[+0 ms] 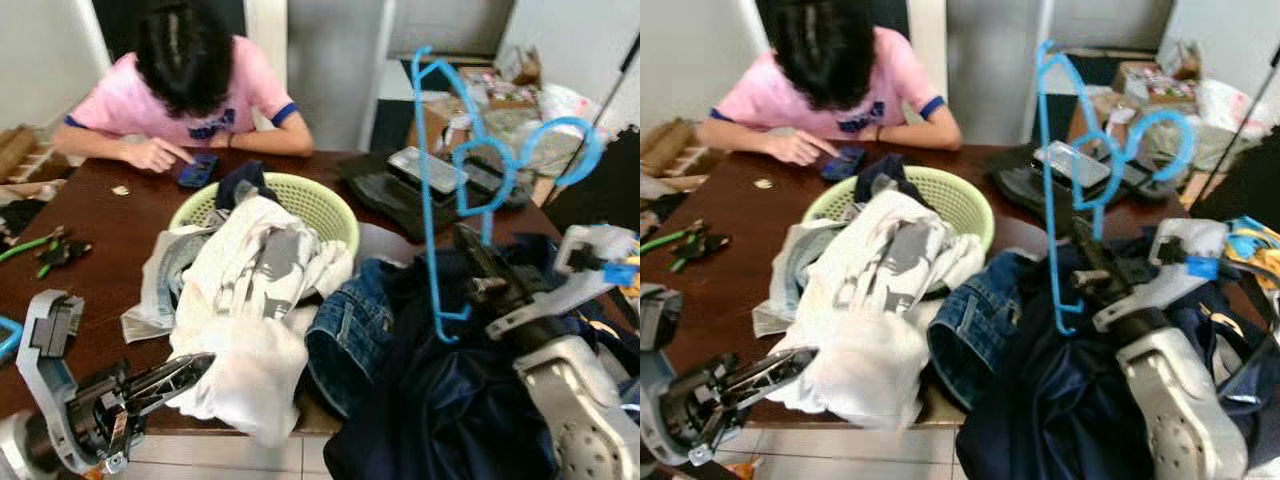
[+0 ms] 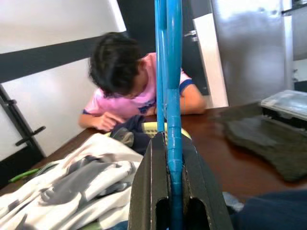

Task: Hang hanger

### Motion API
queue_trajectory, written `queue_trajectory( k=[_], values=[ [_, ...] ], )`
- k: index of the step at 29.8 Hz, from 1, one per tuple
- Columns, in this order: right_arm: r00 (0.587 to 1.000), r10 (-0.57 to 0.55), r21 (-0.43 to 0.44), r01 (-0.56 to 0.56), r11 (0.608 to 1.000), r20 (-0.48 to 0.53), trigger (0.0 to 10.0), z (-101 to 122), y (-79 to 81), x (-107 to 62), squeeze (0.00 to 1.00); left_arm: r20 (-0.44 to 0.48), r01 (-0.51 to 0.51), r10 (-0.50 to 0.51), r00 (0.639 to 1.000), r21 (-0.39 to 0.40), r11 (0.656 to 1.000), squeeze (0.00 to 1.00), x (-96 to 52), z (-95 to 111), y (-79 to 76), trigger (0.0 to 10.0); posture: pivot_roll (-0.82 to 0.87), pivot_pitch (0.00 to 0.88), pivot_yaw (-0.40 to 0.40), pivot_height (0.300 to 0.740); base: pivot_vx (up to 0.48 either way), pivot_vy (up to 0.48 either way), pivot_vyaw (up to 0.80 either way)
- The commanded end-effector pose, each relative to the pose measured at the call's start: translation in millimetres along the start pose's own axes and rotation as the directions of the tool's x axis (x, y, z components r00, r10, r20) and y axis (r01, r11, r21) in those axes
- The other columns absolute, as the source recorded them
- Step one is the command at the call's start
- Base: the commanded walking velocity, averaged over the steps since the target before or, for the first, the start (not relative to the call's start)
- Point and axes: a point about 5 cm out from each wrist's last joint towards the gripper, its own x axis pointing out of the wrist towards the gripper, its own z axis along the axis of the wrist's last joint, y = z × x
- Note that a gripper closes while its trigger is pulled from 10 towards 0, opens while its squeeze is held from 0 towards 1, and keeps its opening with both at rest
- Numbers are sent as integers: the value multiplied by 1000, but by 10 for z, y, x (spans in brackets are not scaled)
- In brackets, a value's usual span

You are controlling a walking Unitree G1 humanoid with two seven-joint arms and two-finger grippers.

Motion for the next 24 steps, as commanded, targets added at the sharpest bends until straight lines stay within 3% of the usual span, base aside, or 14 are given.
queue_trajectory(
  k=[1,3,5,7,9,10,11,14,18,19,20,21,23,24],
  values=[
    [1000,-2,-11,2,1000,-4,10000,7,0,-11,0,-86,-126,129,988,38,991,0,-89,-73,138,0,86,104,-24,740,0,0,0],
    [1000,0,-13,0,1000,-5,10000,9,-1,-10,0,-99,-198,204,974,66,978,0,-119,-93,211,0,86,104,-24,740,0,0,0],
    [1000,0,-17,0,1000,-11,10000,13,-9,-20,0,-4,-431,438,899,170,886,0,-182,31,489,0,82,110,-28,740,0,0,0],
    [1000,1,-19,-2,1000,-17,10000,10,-13,-27,0,96,-565,559,823,233,792,0,-240,173,622,0,80,111,-31,740,0,0,0],
    [1000,3,-20,-3,1000,-19,10000,8,-14,-28,0,122,-592,581,804,258,764,0,-255,214,641,0,80,111,-31,740,0,0,0],
    [1000,5,-21,-5,1000,-23,10000,3,-16,-26,0,146,-618,603,784,274,737,0,-264,240,660,8314,79,111,-36,740,0,0,0],
    [1000,6,-22,-6,1000,-25,10000,0,-17,-24,0,161,-636,618,770,281,719,0,-267,255,674,10000,79,111,-36,740,0,0,0],
    [999,13,-28,-14,1000,-33,10000,0,-28,-8,0,196,-664,637,746,289,689,0,-221,268,668,10000,81,110,-48,740,0,0,0],
    [999,17,-29,-18,999,-36,10000,-2,-33,-3,0,196,-663,635,747,289,691,0,-192,254,654,10000,81,110,-48,740,0,0,0],
    [999,21,-31,-22,999,-39,10000,-3,-37,6,0,184,-618,591,786,268,739,1000,-96,203,590,10000,88,106,-52,740,0,0,0],
    [999,26,-33,-27,999,-42,10000,-6,-38,16,0,144,-528,508,849,247,812,1000,33,120,477,10000,88,105,-53,740,0,0,0],
    [999,26,-33,-27,999,-42,10000,-6,-38,16,0,144,-528,508,849,247,812,1000,33,120,477,10000,88,105,-53,740,0,0,0],
    [998,35,-36,-37,999,-47,10000,-13,-33,40,0,40,-354,355,934,225,908,1000,209,-61,266,10000,89,99,-55,740,0,0,0],
    [998,35,-36,-37,999,-47,10000,-13,-33,40,0,40,-354,355,934,225,908,1000,209,-61,266,10000,89,99,-55,740,0,0,0]
  ],
)
